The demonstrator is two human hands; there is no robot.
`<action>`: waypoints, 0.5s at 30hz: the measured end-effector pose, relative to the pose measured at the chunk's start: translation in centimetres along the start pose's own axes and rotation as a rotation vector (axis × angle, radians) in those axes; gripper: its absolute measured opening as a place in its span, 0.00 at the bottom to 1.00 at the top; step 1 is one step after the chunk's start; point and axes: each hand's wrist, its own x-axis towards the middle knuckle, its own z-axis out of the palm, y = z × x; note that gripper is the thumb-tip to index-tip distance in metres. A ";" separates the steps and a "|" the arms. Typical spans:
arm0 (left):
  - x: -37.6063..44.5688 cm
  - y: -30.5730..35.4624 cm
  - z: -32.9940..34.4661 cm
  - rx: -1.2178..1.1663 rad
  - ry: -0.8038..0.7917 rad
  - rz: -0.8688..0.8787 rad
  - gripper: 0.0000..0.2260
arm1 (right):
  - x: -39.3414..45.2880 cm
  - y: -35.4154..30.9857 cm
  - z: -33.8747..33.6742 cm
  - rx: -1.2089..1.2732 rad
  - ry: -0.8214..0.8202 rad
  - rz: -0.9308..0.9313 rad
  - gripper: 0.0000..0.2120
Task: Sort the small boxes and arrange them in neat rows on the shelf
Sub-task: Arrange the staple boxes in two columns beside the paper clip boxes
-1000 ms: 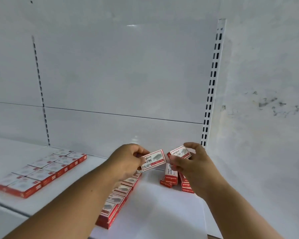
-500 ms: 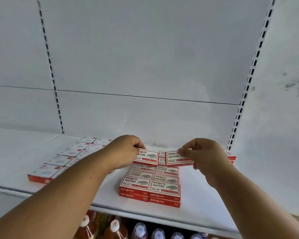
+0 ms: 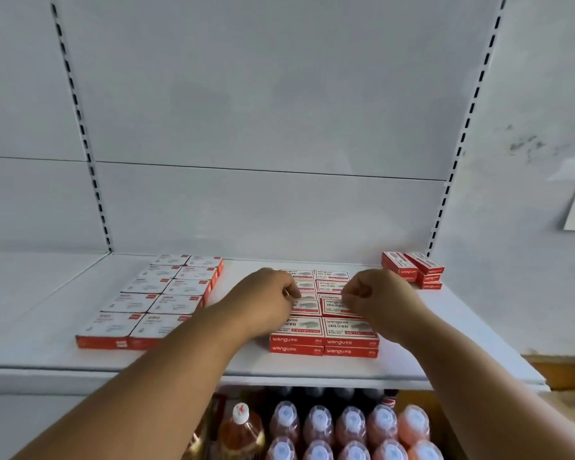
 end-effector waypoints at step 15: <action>-0.6 0.7 0.4 0.233 0.082 0.063 0.11 | -0.5 -0.1 -0.4 0.062 -0.112 -0.053 0.03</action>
